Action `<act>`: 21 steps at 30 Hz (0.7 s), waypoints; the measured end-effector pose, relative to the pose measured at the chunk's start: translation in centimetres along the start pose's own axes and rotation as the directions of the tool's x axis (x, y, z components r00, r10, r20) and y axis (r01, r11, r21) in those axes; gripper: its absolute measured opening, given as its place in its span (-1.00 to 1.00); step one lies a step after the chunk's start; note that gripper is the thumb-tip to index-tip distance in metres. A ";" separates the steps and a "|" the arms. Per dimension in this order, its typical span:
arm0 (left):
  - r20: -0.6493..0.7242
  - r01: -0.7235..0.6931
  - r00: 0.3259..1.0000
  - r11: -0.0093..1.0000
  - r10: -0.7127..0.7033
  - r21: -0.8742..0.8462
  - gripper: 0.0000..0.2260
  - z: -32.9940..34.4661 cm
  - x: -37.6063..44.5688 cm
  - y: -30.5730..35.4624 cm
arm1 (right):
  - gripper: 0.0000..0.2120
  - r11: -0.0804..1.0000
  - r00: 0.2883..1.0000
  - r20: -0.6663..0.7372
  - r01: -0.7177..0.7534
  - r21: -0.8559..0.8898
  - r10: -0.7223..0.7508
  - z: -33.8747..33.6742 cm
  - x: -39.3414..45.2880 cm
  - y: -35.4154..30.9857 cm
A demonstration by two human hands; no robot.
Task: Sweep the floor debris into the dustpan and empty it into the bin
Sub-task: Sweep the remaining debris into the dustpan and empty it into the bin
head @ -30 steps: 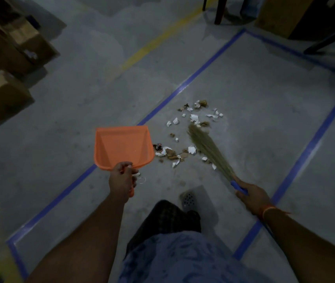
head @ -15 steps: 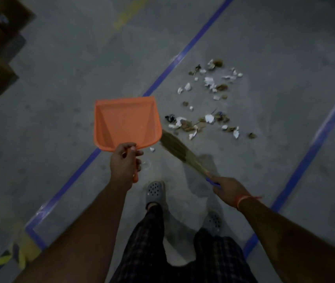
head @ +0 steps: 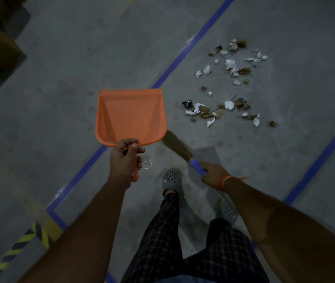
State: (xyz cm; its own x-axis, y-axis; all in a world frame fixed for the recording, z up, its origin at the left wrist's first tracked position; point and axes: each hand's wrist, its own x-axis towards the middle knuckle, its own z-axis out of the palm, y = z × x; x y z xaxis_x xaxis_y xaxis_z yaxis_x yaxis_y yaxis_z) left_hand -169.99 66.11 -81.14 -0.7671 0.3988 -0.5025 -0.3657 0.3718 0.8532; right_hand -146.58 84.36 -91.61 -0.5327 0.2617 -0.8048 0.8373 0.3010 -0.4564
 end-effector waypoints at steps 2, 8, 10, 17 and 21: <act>0.007 0.002 1.000 1.000 -0.002 -0.004 -0.91 -0.7 -0.1 0.3 | -0.26 0.998 0.995 0.095 -0.032 0.058 0.027 -1.0 -0.8 -0.3; 0.006 -0.015 1.000 1.000 0.015 -0.007 -0.91 -1.8 -1.2 1.4 | -0.37 0.997 1.000 -0.010 -0.023 -0.078 0.022 -1.4 -3.7 0.7; -0.012 -0.026 1.000 1.000 0.026 -0.007 -0.90 -2.0 -1.5 1.9 | -0.30 0.988 1.000 0.021 -0.011 -0.153 0.015 -1.5 -4.7 1.6; -0.050 -0.062 0.997 0.998 0.063 0.021 -0.89 -2.2 -2.5 3.5 | -0.27 0.982 0.984 0.170 -0.019 -0.190 0.052 -0.7 -8.6 3.4; -0.043 -0.098 0.994 0.995 0.098 0.001 -0.90 -1.2 -3.7 4.6 | -0.31 0.974 0.989 0.151 0.029 -0.226 0.006 -0.8 -9.5 3.1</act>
State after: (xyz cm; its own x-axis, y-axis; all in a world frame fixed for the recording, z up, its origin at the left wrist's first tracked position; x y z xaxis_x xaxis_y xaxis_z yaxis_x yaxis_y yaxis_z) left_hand -169.44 65.33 -75.22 -0.8214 0.3964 -0.4101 -0.2883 0.3318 0.8982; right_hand -139.03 83.54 -85.07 -0.5033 0.1220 -0.8554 0.7722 0.5078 -0.3819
